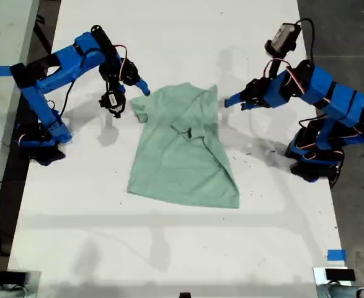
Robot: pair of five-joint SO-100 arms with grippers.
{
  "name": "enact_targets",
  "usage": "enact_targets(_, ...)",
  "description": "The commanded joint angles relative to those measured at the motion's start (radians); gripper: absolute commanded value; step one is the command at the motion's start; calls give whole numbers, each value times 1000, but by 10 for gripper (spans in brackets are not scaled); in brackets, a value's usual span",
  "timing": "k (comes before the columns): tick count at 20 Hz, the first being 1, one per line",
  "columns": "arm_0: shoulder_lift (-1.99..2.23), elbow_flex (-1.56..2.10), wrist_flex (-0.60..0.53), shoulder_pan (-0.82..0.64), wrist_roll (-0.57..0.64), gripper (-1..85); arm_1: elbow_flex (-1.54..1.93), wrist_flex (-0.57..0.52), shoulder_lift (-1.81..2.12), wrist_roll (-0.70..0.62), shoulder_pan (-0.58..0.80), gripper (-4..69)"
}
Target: Fold tshirt
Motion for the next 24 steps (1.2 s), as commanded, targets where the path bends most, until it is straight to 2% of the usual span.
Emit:
enact_targets(1,-38,-34,-54,-26,34,283,-6,-3,44,12,3,194)
enact_targets(7,-245,37,-212,-94,83,295,17,12,92,26,-5,192)
enact_targets(12,-387,-6,-256,-98,91,289,58,34,161,40,-5,190)
enact_targets(13,-405,-12,-258,-98,91,242,66,35,175,41,-3,189)
enact_targets(16,-422,-15,-273,-95,89,27,89,38,201,41,5,188)
enact_targets(17,-422,-20,-272,-95,86,1,92,38,204,41,5,187)
enact_targets(22,-345,-21,-250,-106,81,1,97,35,204,40,11,185)
enact_targets(24,-279,-28,-187,-124,87,1,103,35,207,41,11,185)
